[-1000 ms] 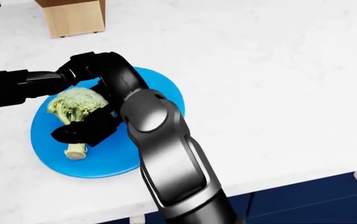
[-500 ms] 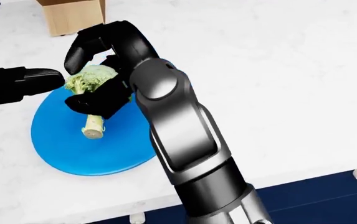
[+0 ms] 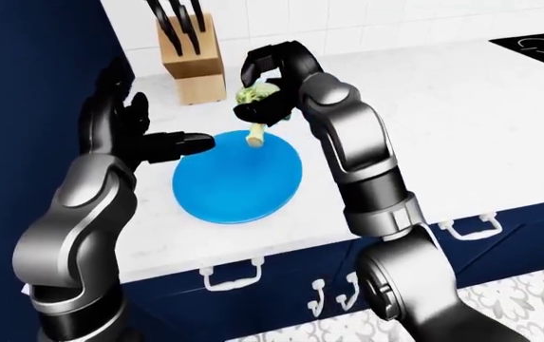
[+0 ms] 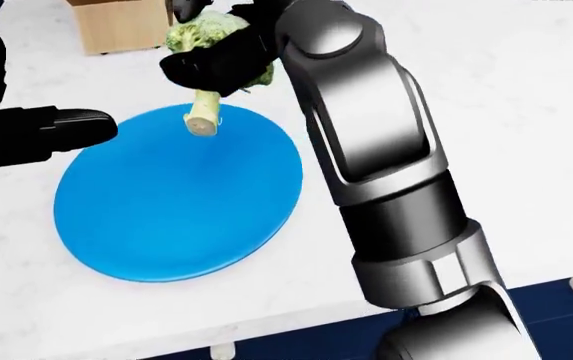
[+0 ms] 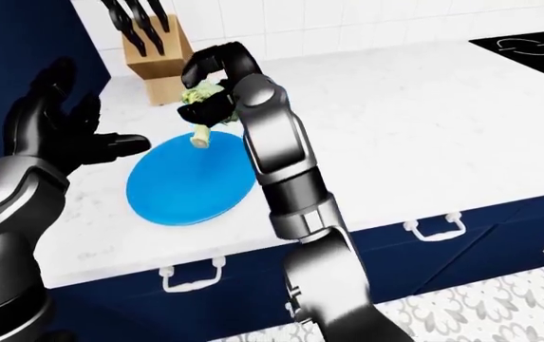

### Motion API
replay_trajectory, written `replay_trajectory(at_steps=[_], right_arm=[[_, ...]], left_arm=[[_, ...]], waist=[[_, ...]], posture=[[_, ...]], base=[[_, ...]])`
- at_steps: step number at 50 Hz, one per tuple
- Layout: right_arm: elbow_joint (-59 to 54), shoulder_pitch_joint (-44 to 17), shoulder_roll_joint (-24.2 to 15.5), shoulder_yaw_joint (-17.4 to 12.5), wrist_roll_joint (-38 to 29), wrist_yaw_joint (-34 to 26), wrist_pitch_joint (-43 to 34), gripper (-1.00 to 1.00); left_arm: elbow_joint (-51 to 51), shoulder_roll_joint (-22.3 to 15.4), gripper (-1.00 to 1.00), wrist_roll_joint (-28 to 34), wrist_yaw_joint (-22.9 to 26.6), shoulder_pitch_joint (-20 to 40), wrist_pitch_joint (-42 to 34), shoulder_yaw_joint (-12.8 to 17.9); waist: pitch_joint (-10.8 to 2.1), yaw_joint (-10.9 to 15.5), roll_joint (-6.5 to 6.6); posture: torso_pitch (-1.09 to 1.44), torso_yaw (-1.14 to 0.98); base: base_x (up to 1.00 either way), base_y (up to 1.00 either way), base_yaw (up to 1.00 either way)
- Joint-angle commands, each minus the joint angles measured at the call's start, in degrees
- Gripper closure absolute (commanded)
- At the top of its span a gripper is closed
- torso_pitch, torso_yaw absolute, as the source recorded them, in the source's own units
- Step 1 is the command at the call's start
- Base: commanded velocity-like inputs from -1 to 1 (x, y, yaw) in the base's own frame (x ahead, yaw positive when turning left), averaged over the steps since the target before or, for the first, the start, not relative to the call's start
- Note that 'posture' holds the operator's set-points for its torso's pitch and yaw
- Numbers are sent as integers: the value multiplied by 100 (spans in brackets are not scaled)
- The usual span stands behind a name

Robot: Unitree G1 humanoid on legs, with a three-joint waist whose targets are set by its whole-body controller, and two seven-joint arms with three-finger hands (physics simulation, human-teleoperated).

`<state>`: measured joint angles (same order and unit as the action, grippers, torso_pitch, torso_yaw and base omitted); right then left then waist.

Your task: Place the broccoli on the top rack of the oven.

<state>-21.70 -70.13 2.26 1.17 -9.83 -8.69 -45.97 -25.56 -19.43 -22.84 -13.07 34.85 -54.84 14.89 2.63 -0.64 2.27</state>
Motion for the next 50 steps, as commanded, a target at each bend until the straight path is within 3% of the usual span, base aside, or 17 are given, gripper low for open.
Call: replay_trajectory(at_steps=[1, 24, 31, 50], right_arm=[[226, -292, -120, -65, 64, 27, 76, 100], [1266, -48, -855, -166, 119, -199, -806, 100], [1533, -7, -974, -345, 121, -174, -1015, 100], [2397, 343, -1479, -484, 161, -305, -1583, 100]], left_arm=[[-164, -85, -100, 32, -10, 266, 83, 65], [-183, -49, -100, 116, 14, 410, -15, 64], [-118, -62, -100, 133, -3, 489, -18, 24], [-46, -80, -100, 156, 8, 549, -9, 18]], waist=[[-176, -4, 30], [-147, 20, -58], [-142, 29, -69], [-131, 39, -111]], posture=[[0, 0], [0, 0], [0, 0], [0, 0]], base=[[0, 0, 0], [0, 0, 0], [0, 0, 0], [0, 0, 0]])
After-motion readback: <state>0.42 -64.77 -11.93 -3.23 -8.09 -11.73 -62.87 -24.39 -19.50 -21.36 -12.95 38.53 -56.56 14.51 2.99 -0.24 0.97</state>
